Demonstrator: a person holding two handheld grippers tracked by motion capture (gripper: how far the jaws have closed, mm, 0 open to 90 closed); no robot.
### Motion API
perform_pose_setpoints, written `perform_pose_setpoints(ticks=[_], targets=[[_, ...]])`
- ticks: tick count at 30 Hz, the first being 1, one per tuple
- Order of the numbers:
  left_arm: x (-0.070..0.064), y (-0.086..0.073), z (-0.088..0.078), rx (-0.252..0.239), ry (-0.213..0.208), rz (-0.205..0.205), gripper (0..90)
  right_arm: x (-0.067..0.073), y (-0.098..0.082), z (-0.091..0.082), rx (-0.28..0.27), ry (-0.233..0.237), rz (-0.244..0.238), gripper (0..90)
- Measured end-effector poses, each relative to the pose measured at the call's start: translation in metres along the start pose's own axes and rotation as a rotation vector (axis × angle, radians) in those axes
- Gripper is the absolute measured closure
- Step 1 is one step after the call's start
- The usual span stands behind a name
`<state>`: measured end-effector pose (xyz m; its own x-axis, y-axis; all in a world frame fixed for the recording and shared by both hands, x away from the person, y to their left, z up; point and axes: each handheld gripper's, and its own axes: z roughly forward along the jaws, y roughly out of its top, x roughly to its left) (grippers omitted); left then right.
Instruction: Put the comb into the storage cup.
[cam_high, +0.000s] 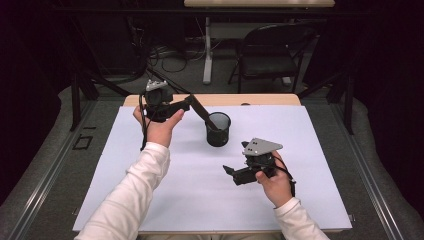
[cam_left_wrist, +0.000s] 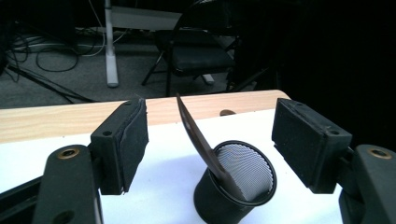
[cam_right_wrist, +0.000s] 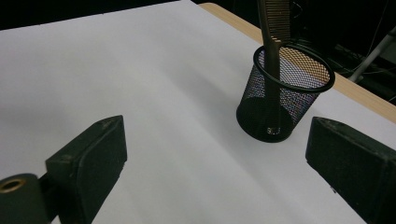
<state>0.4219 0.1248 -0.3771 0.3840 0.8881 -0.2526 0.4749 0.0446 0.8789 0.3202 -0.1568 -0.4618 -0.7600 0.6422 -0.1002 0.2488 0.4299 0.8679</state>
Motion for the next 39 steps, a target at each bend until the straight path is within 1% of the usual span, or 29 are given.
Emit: perform_pose_setpoints(ticks=[3,4,6,9,12,15,18,19,20,23,27,28,33,39], targets=[[-0.001,0.0,-0.001,0.007,-0.011,0.005,27.0,0.0,0.0,0.0,0.002,0.001,0.001,5.3],[-0.001,-0.001,-0.002,0.008,-0.009,0.009,27.0,0.0,0.0,0.0,0.002,0.002,0.001,5.3],[-0.001,-0.001,-0.003,0.02,-0.013,0.005,27.0,0.0,0.0,0.0,0.003,0.002,0.0,5.3],[-0.001,-0.002,-0.004,0.018,-0.017,0.011,27.0,0.001,0.0,0.0,0.004,0.003,-0.002,5.2],[0.0,-0.003,-0.006,0.025,-0.031,0.012,27.0,0.001,0.0,0.0,0.004,0.004,-0.001,5.3],[0.0,-0.003,-0.008,0.031,-0.04,0.037,27.0,0.001,0.0,0.001,0.004,0.003,0.0,5.3],[-0.001,-0.004,-0.011,0.028,-0.059,0.052,26.8,0.001,0.0,0.001,0.006,0.004,0.0,5.3],[-0.002,-0.005,-0.013,0.029,-0.063,0.067,26.1,0.001,0.0,0.001,0.005,0.004,0.001,5.2],[-0.002,-0.005,-0.013,0.029,-0.063,0.067,25.5,0.001,0.0,0.001,0.004,0.005,0.001,5.3],[-0.002,-0.006,-0.017,0.042,-0.068,0.094,25.1,0.001,0.0,0.001,0.002,0.007,0.002,5.3],[-0.001,-0.009,-0.023,0.053,-0.09,0.136,24.4,0.0,0.0,0.0,0.0,0.003,0.007,5.3],[0.0,-0.011,-0.027,0.051,-0.103,0.144,24.3,0.0,0.0,0.0,0.0,0.005,0.007,5.3],[0.002,-0.015,-0.034,0.049,-0.117,0.148,21.8,0.0,0.0,0.0,-0.002,0.005,0.009,5.3],[0.003,-0.02,-0.041,0.065,-0.142,0.175,16.9,-0.001,0.0,-0.001,-0.005,0.005,0.012,5.3]])
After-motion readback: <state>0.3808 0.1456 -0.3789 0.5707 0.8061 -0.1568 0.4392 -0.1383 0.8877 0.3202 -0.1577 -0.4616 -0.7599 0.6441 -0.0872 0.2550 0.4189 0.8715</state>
